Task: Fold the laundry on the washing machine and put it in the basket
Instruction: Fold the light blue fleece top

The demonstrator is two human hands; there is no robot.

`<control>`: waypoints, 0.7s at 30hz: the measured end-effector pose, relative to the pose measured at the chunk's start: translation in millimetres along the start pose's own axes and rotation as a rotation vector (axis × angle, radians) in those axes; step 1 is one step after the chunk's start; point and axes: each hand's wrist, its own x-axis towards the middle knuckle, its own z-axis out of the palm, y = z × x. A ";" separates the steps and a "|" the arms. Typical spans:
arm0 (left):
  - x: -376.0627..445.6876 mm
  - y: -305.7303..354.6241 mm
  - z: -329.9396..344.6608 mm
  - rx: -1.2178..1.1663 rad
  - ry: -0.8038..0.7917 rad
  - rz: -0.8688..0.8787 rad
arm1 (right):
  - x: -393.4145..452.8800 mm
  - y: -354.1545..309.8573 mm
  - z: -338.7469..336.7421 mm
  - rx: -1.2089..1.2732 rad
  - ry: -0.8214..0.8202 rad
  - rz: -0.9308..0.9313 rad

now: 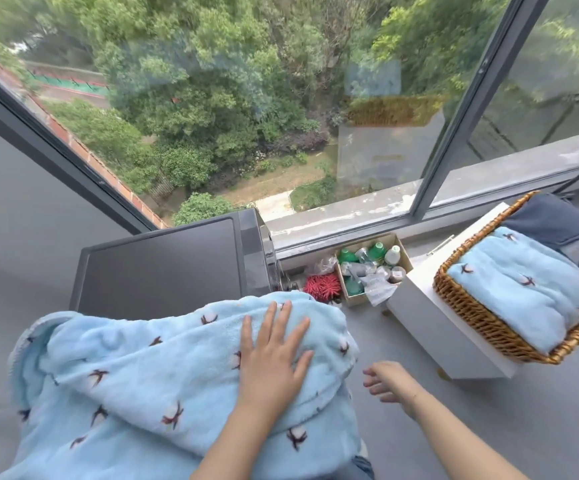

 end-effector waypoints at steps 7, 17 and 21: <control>3.1 3.8 2.6 0.072 -0.017 -0.055 | -25.6 44.1 49.4 0.479 -0.041 0.258; -9.8 22.3 5.9 0.055 0.055 -0.046 | -57.0 75.9 77.1 0.151 -0.006 0.123; -12.5 24.7 6.0 0.050 0.030 0.016 | -82.9 59.7 64.3 -0.401 0.122 -0.278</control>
